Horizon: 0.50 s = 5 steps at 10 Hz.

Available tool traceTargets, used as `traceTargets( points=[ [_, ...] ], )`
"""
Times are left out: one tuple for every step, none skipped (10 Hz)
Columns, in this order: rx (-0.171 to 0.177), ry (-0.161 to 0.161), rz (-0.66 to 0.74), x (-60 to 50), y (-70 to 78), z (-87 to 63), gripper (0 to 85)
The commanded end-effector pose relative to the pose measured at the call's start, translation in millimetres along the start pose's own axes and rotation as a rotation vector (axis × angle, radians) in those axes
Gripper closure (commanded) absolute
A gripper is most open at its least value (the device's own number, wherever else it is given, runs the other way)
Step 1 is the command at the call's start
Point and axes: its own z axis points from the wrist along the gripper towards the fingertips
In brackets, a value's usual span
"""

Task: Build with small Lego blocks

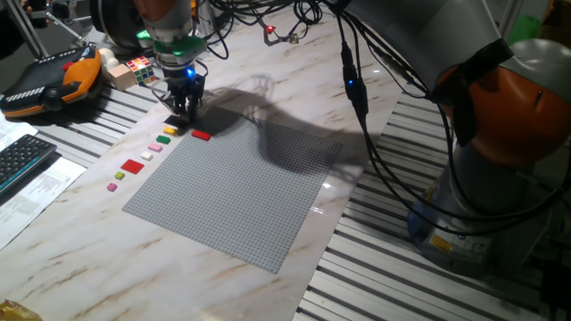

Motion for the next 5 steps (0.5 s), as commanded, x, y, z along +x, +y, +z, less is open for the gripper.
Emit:
traceTargets(
  points=[
    [-0.001,0.000,0.000,-0.1,0.0,0.9,55.3],
    [-0.003,-0.001,-0.004,-0.4,0.0,1.8,55.3],
    [-0.002,-0.003,-0.011,-1.8,-0.8,1.7,55.3],
    [-0.003,0.001,-0.012,-2.4,-1.1,1.3,55.3],
    [-0.003,0.001,-0.012,-1.9,-0.8,1.8,55.3]
  ],
)
